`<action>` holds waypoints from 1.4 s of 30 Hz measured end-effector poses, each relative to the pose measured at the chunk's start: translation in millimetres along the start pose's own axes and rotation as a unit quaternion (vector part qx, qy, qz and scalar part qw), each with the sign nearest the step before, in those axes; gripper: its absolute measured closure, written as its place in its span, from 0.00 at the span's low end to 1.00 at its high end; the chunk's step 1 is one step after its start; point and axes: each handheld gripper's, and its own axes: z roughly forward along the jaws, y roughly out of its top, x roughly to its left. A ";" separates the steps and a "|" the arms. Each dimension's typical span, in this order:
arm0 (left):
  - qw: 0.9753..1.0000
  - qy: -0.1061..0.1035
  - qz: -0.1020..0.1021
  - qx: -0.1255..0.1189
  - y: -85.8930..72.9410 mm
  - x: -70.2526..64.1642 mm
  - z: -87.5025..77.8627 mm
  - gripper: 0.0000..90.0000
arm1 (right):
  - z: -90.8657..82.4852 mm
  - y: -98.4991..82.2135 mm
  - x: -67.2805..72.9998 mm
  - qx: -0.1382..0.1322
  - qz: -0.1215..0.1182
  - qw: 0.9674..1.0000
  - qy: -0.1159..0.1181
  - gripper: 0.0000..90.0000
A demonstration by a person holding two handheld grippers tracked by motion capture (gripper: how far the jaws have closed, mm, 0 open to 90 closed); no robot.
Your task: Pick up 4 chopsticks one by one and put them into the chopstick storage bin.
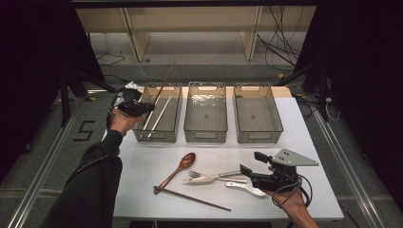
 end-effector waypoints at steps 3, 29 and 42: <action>1.000 0.006 0.001 0.006 -0.7 2.1 3.0 0.93 | -0.2 -0.1 0.0 0.000 0.001 1.000 -0.001 0.33; 1.000 0.006 -0.010 0.021 -11.3 4.2 7.3 0.71 | -0.2 -0.2 -0.2 0.000 0.003 1.000 0.000 0.33; 0.997 -0.062 0.034 0.002 -17.7 -41.1 -23.9 0.36 | 0.1 -0.1 0.4 0.001 0.002 1.000 0.000 0.33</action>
